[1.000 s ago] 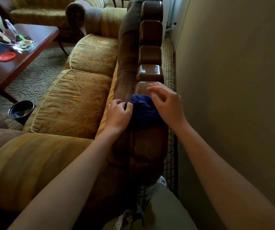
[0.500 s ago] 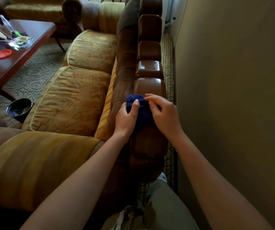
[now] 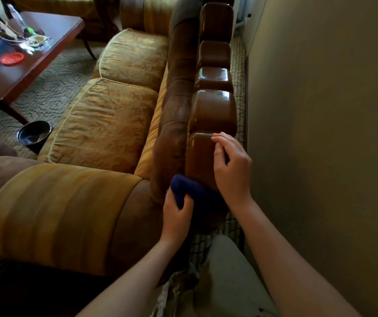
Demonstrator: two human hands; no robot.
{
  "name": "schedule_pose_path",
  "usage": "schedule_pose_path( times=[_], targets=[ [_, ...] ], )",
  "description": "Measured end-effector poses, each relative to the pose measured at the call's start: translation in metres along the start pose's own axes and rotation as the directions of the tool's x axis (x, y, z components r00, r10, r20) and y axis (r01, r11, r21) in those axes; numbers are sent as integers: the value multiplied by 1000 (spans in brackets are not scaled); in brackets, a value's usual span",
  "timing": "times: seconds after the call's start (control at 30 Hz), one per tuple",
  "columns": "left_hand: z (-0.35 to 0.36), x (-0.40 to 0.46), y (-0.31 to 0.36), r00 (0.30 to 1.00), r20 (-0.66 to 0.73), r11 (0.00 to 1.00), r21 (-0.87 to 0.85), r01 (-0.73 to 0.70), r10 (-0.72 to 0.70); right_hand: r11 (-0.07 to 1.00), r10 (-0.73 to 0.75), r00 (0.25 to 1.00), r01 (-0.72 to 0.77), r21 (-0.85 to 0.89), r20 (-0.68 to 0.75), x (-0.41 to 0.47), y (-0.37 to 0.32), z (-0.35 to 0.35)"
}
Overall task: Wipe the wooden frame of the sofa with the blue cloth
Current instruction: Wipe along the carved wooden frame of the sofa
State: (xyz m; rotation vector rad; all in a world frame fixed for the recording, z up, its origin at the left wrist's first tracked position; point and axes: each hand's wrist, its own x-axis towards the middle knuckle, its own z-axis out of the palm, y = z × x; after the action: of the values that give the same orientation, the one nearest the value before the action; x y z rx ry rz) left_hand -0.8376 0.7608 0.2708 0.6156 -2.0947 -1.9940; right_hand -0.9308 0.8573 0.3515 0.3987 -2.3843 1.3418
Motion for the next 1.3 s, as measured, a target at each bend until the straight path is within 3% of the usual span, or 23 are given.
schedule_pose_path(
  times=[0.1,0.17,0.23,0.33,0.4,0.5,0.6,0.7,0.77,0.87,0.97,1.03,1.1,1.2,1.3],
  targets=[
    [7,-15,-13,991,-60,993,0,119,-119,999,27,1000,-27,22,3,-3,2,-9],
    [13,-9,-2,985,-134,994,-34,107,-111,999,41,999,-42,28,8,-1,3,-14],
    [21,4,24,982,-188,999,-19,-36,32,999,42,999,-42,33,-5,4,3,-19],
    [40,37,75,917,-186,926,207,-315,354,998,42,999,-41,57,-22,13,-1,-27],
    [55,58,95,844,-77,773,453,-445,531,997,45,998,-42,66,-35,15,-3,-33],
    [70,61,89,762,51,479,751,-455,645,997,49,997,-45,70,-57,9,1,-47],
    [72,34,56,676,263,242,795,-556,689,995,83,996,-81,57,-28,-6,13,-62],
    [71,6,12,550,558,-97,752,-652,621,995,96,995,-97,36,20,-28,29,-77],
    [67,2,-3,477,631,-202,708,-677,612,995,96,995,-96,14,30,-39,40,-87],
    [57,8,7,398,683,-279,658,-699,612,992,128,991,-128,11,25,-49,48,-100],
    [51,24,35,369,717,-261,603,-754,591,991,134,991,-135,15,23,-51,47,-104],
    [50,40,57,416,701,-195,615,-764,579,995,101,995,-102,19,26,-46,42,-102],
    [52,58,77,526,634,-63,670,-739,568,997,69,997,-70,29,36,-39,37,-95],
    [63,81,104,726,464,238,734,-636,508,998,32,993,-37,43,115,-27,27,-79],
    [75,103,129,845,404,452,718,-530,350,998,4,973,-18,62,230,-16,14,-59]
  ],
)
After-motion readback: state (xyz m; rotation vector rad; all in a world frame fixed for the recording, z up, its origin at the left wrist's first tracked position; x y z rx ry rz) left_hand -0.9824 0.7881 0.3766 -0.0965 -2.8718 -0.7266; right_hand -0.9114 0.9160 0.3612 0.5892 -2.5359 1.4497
